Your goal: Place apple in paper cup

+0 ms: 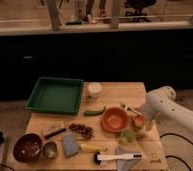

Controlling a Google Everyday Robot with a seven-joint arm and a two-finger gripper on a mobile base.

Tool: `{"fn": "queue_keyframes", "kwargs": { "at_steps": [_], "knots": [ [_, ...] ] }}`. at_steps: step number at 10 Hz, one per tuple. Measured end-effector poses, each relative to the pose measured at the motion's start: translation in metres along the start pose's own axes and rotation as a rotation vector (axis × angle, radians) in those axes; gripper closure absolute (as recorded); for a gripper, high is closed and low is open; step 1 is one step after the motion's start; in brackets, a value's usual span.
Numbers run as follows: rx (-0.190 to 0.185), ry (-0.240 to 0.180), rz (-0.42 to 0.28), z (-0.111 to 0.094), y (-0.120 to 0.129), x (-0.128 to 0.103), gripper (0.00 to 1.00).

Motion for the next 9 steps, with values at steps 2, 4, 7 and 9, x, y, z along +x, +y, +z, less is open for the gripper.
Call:
{"fn": "queue_keyframes", "kwargs": {
  "at_steps": [2, 4, 7, 9],
  "knots": [
    [-0.007, -0.011, -0.006, 0.0009, 0.0005, -0.0016, 0.2],
    [-0.013, -0.02, -0.012, 0.002, 0.0015, -0.0031, 0.2],
    [-0.018, -0.028, -0.024, 0.0037, 0.0008, -0.007, 0.2],
    [-0.021, -0.032, -0.03, 0.005, 0.0006, -0.0094, 0.2]
  ]
}}
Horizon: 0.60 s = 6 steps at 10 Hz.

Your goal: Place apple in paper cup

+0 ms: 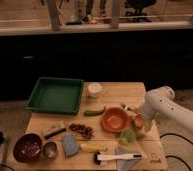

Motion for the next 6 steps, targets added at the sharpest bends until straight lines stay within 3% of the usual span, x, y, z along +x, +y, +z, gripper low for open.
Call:
{"fn": "queue_keyframes", "kwargs": {
  "at_steps": [3, 4, 6],
  "knots": [
    [-0.003, -0.002, -0.008, 0.002, -0.001, -0.0031, 0.21],
    [-0.003, -0.002, -0.009, 0.0025, -0.0006, -0.0038, 0.25],
    [0.004, 0.006, -0.011, 0.0021, 0.0004, -0.0029, 0.47]
  ]
}}
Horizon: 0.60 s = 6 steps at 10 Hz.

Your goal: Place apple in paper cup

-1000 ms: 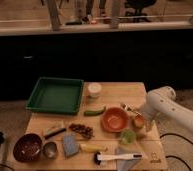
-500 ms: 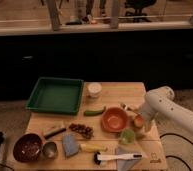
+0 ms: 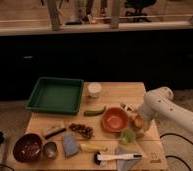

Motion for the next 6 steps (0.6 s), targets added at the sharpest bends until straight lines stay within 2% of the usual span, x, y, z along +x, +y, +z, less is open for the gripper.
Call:
{"fn": "queue_keyframes", "kwargs": {
  "at_steps": [4, 6],
  "knots": [
    [0.006, 0.001, -0.004, -0.0005, -0.0003, 0.0007, 0.88],
    [0.007, 0.002, -0.008, -0.0011, -0.0014, 0.0014, 1.0]
  ]
}}
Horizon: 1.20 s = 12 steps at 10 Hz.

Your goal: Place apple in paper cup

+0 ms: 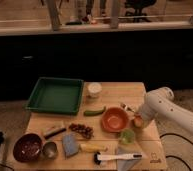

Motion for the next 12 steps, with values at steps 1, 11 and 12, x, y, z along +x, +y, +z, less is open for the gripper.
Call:
{"fn": "queue_keyframes", "kwargs": {
  "at_steps": [1, 11, 12],
  "knots": [
    [0.001, 0.001, -0.001, -0.001, -0.001, 0.0, 1.0],
    [0.044, 0.045, -0.043, -0.033, -0.029, 0.015, 1.0],
    [0.053, 0.05, -0.053, -0.037, -0.035, 0.014, 1.0]
  ]
}}
